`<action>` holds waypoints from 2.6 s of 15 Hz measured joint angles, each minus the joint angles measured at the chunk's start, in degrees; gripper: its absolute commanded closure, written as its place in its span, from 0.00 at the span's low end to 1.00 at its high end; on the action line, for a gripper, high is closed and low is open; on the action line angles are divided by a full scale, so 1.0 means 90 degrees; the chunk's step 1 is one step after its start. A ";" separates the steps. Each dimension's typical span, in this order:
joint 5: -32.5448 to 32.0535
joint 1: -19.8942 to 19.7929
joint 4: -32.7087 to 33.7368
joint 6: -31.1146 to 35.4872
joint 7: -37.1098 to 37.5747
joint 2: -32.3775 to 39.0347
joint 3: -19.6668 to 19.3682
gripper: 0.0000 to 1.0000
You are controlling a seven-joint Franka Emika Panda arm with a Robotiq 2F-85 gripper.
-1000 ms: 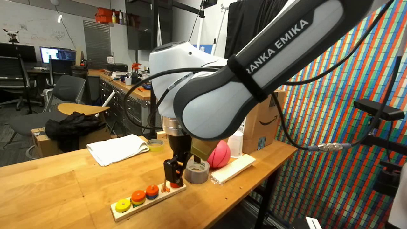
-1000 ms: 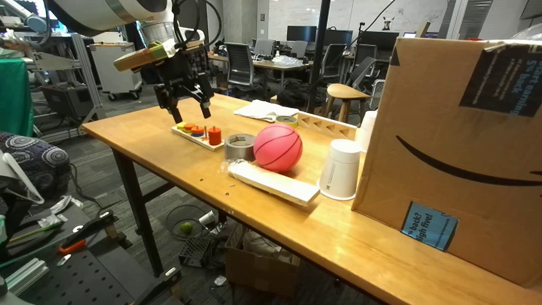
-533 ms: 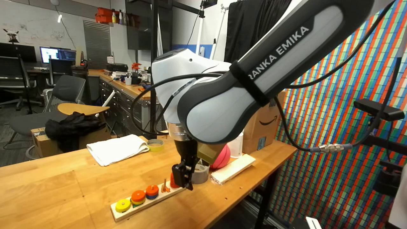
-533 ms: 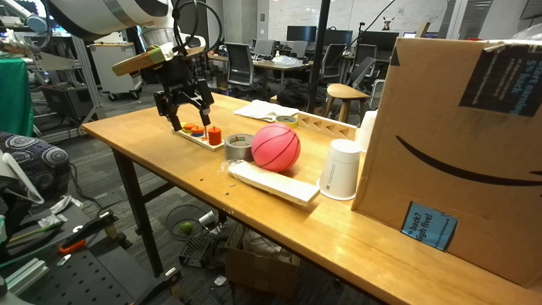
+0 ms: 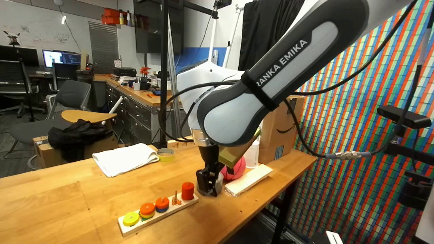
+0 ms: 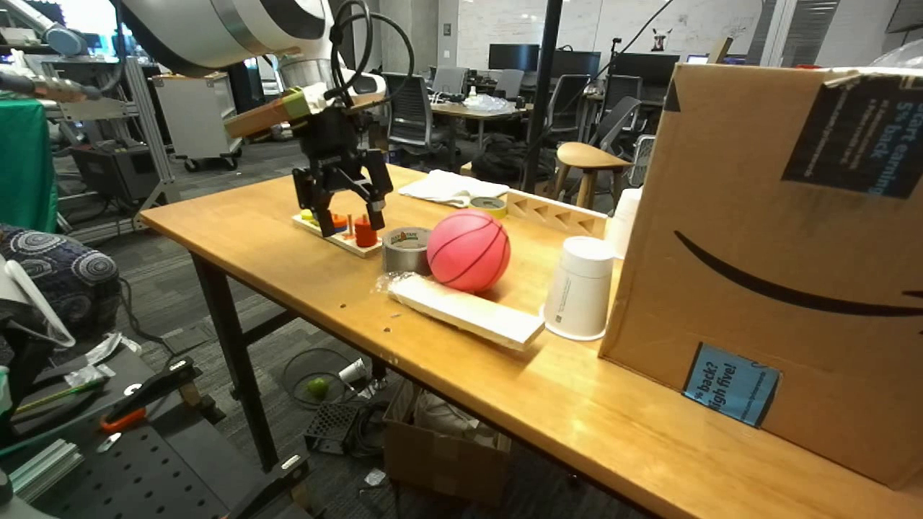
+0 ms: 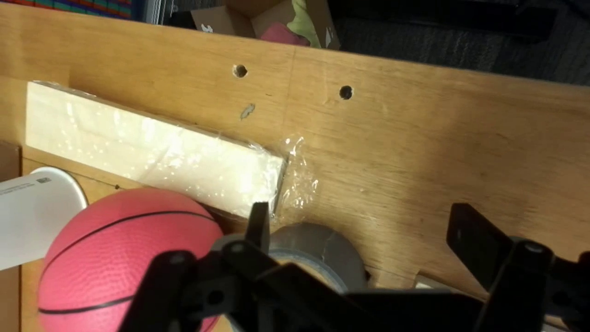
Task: Push the basketball between the two cups
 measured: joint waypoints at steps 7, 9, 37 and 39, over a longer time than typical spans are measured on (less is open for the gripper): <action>0.0001 -0.0145 0.0707 0.0000 -0.0176 0.0831 -0.0389 0.00; 0.0009 -0.0184 0.0938 0.0000 -0.0277 0.1077 -0.0499 0.00; -0.0454 0.0016 0.1306 -0.1477 -0.0022 0.0553 -0.0298 0.00; -0.0449 -0.0011 0.1119 -0.1549 0.0028 0.0556 -0.0339 0.00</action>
